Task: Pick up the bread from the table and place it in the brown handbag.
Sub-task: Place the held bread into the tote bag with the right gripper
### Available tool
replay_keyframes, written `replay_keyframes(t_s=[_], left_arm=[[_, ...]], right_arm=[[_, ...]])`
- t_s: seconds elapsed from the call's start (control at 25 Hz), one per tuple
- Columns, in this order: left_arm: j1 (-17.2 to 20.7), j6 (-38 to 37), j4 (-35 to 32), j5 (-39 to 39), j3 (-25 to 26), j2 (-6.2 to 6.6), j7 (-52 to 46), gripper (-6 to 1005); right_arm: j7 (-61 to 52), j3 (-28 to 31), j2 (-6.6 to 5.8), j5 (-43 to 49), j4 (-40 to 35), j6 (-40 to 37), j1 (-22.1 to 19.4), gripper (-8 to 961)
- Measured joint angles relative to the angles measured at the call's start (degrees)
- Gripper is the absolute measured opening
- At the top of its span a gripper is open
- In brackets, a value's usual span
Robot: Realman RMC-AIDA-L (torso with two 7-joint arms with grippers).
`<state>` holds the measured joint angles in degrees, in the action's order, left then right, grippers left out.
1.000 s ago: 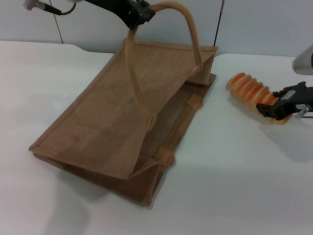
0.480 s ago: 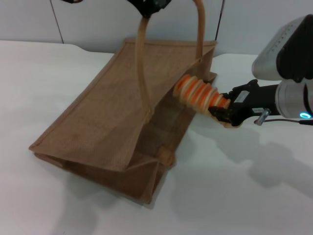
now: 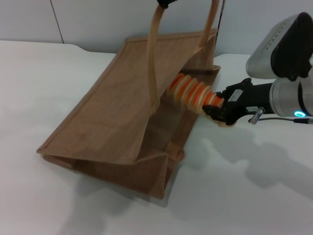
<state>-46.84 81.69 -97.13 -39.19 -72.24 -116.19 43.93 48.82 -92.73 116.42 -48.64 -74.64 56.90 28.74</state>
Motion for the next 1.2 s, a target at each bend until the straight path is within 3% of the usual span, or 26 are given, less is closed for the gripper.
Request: replay_keyframes(t_s=[0.56,1.2], left_arm=[[0.41,1.44,-4.75,0.23,0.02,0.09,-1.34,117],[4.06,2.16,-6.49,1.69,0.45,0.36,-1.46,117]], right_arm=[[0.43,1.58,-0.32,0.49,4.86,-2.24,0.84,357],[-0.01,5.37,-0.31,4.64,1.48,0.05,-0.27,336]])
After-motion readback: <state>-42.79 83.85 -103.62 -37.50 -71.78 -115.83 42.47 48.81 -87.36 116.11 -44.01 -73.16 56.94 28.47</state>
